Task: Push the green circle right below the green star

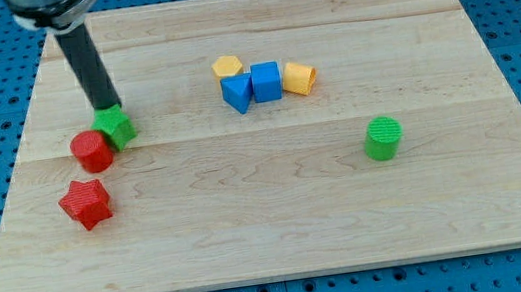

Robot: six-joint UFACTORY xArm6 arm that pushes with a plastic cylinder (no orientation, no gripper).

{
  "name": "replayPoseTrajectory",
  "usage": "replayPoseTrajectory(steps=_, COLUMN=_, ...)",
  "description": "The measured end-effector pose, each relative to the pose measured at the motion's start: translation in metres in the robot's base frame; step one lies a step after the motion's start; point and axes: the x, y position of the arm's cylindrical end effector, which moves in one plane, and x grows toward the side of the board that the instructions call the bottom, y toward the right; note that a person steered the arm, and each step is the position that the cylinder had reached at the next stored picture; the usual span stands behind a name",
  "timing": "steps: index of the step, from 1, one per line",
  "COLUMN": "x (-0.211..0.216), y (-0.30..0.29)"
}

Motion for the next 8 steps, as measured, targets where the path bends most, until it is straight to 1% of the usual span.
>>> replayPoseTrajectory(steps=1, x=0.041, y=-0.002)
replayPoseTrajectory(steps=2, x=0.037, y=0.043)
replayPoseTrajectory(steps=3, x=0.056, y=0.140)
replayPoseTrajectory(steps=4, x=0.110, y=0.223)
replayPoseTrajectory(steps=5, x=0.161, y=0.242)
replayPoseTrajectory(steps=6, x=0.166, y=0.288)
replayPoseTrajectory(steps=7, x=0.145, y=0.372)
replayPoseTrajectory(steps=8, x=0.109, y=0.377)
